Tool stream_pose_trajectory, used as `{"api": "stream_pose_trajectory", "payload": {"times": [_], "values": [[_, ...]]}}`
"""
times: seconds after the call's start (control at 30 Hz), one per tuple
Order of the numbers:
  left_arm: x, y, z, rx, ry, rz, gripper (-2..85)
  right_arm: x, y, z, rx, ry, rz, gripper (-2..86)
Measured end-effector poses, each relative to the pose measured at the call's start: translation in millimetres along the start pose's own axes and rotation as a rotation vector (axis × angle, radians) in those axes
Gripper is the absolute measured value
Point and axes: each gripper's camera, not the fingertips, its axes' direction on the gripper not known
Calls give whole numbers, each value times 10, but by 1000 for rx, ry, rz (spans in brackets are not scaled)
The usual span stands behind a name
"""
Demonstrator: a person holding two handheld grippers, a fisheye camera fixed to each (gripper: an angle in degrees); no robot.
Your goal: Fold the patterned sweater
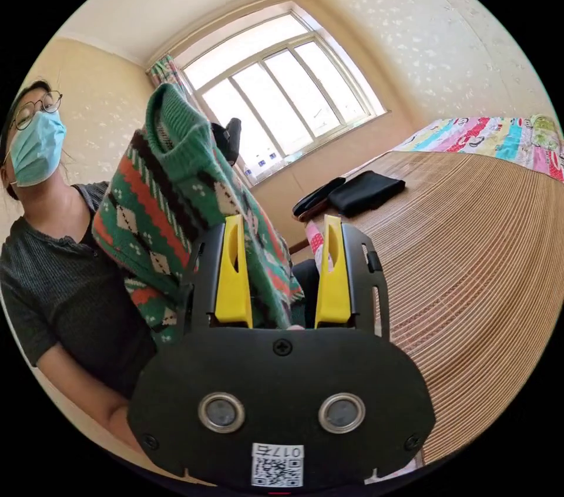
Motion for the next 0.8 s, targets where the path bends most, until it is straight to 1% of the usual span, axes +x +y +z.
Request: {"api": "stream_pose_trajectory", "payload": {"times": [0.07,0.13,0.17,0.2,0.3,0.37,0.4,0.43,0.47,0.5,0.53,0.57,0.6,0.63,0.67,0.7,0.73,0.77,0.8], "values": [[71,20,-43,26,7,3,46,-98,175,-50,27,-82,-30,145],[192,18,-56,31,26,25,46,-153,430,-216,134,-244,-34,153],[268,26,-54,35,37,40,46,-151,481,-229,142,-283,-27,157],[312,39,-43,35,54,46,46,-141,557,-207,130,-344,-4,165],[343,120,11,25,80,56,46,-188,623,99,14,-415,50,174],[321,191,26,32,79,51,46,-331,603,365,-57,-394,28,162],[292,239,36,38,90,44,46,-405,581,539,-99,-299,45,133],[277,258,43,39,95,38,46,-458,559,642,-103,-248,59,103],[256,278,62,31,90,19,46,-487,546,642,-82,-257,53,88],[285,252,78,10,67,13,46,-550,514,583,-38,-206,62,69],[323,215,85,-5,47,14,46,-624,472,428,19,-100,99,63],[440,103,109,-56,-25,18,47,-669,440,322,47,-53,117,61],[588,-36,138,-123,-125,20,47,-805,350,62,110,37,136,57],[662,-102,152,-155,-177,19,48,-1000,235,-217,182,119,126,54],[820,-232,191,-227,-291,16,48,-1115,167,-354,214,158,115,53],[960,-339,258,-310,-406,7,48,-1376,11,-616,274,256,102,51],[1013,-386,301,-356,-466,-5,48,-1675,-174,-818,313,372,91,49],[1111,-460,401,-446,-582,-20,47,-1845,-283,-892,322,437,84,48],[1182,-501,513,-531,-715,-30,46,-2191,-484,-981,340,559,57,47]]}}
